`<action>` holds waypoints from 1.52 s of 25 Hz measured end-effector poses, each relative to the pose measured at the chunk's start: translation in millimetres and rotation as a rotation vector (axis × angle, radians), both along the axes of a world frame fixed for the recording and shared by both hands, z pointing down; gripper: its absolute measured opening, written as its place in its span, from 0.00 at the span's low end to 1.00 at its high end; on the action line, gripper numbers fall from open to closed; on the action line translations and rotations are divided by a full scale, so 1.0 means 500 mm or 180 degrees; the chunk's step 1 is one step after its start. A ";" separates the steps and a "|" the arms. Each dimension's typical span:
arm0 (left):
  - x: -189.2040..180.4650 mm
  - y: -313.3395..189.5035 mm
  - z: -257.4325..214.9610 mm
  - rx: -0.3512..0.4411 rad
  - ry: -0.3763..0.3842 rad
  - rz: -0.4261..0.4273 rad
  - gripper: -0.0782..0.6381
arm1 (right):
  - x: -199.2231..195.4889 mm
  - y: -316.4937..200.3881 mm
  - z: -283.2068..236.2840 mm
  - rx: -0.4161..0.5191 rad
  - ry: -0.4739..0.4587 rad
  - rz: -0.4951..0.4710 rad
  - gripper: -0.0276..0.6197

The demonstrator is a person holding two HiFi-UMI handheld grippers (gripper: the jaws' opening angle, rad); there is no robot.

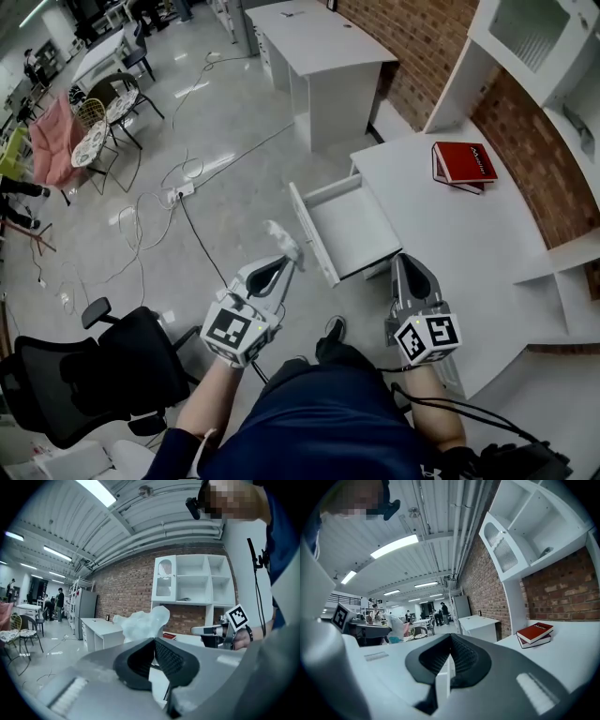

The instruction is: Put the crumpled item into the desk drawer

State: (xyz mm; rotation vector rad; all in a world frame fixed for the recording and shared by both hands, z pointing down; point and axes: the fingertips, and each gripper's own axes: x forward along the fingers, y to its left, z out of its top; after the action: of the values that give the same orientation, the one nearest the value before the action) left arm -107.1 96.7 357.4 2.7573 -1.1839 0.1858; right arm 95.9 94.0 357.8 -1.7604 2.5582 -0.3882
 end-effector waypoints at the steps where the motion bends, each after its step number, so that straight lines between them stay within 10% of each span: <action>1: 0.007 -0.014 0.000 0.0000 -0.0020 -0.0016 0.12 | 0.008 -0.016 0.000 0.0000 -0.0016 -0.0014 0.05; 16: 0.037 -0.166 0.046 -0.0197 -0.0156 -0.0158 0.12 | 0.052 -0.149 0.058 -0.0186 -0.0085 -0.0087 0.05; 38: 0.124 -0.486 0.266 -0.0649 -0.0799 0.0985 0.12 | 0.025 -0.365 0.115 -0.0554 -0.0004 0.0607 0.05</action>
State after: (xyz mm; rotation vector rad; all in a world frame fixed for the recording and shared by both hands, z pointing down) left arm -45.0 -146.5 490.4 2.7727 -0.7240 0.6624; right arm 108.5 -88.7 415.3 -2.0377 2.3915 -0.6206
